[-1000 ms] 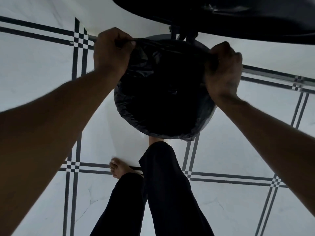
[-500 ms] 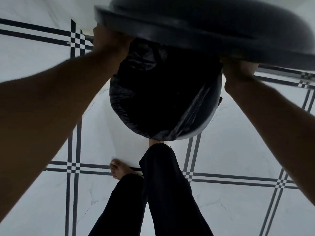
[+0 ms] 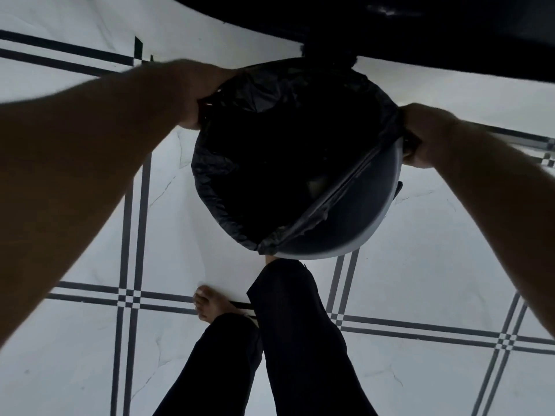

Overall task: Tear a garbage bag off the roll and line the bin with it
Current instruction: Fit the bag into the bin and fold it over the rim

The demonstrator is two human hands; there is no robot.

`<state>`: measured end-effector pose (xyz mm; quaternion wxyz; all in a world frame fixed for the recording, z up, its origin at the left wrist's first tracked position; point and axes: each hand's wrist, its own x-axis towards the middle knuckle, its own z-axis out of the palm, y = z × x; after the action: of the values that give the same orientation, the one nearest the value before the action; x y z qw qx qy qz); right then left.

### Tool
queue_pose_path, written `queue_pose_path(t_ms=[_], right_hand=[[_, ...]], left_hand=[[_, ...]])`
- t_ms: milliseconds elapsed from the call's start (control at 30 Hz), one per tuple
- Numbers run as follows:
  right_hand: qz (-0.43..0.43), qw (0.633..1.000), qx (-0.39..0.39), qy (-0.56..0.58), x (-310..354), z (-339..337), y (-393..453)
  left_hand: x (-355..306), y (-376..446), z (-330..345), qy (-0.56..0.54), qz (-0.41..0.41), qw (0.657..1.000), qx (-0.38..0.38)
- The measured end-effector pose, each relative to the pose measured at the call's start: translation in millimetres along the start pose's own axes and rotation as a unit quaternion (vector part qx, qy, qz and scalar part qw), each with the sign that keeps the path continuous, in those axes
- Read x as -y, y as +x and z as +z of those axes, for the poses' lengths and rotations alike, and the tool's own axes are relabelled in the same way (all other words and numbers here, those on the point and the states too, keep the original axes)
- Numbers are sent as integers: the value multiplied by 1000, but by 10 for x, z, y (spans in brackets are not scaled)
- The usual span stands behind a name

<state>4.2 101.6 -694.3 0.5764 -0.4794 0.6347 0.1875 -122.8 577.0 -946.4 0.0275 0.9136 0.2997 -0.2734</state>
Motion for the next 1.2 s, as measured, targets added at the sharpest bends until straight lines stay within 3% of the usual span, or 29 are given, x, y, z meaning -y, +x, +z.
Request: queue_pose_path(t_ms=[67,200,267,367,400,467,533,567,633,667,767,933,1100,1200], right_hand=[[17,998,-12,-56,-31,-25,-67],[28,986,24,-163,-100,-149,-145],[22,982,34,-182,-119,-194,-160],[27,979,29,-200,-225,-223,-217],[37,978,36,-200,-277,-248,-243],[63,977,48,-196,-385,-295,-326],[72,980,35,-183,-509,-337,-421],[72,982,27,-171,-569,-338,-450],[77,988,22,-132,-680,-304,-527],[81,990,23,-109,-730,-286,-568],[76,994,-15,-77,-823,-246,-674],[-21,987,-137,-79,-804,-164,-731],[-21,989,-136,-55,-828,-111,-720],[-8,994,-113,15,-828,-139,-739]], left_hand=[[-29,-19,-47,-53,-5,999,14],[61,72,209,-282,-181,939,76],[190,123,292,-325,-195,921,95],[60,107,-147,-261,-107,959,13],[-52,314,-80,-310,-132,941,32],[-585,413,-162,-437,-168,873,134],[-981,-35,-815,-367,-192,901,130],[-1138,-450,-1390,-347,-139,916,145],[-1587,-1176,-2354,-413,-55,883,215],[-1738,-1556,-2706,-417,-71,868,258],[-1663,-2008,-2872,-425,-84,833,344],[-1709,-2183,-2845,-360,-139,833,396],[-1800,-2306,-2885,-301,-136,806,492],[-1837,-2238,-2859,-265,-147,799,520]])
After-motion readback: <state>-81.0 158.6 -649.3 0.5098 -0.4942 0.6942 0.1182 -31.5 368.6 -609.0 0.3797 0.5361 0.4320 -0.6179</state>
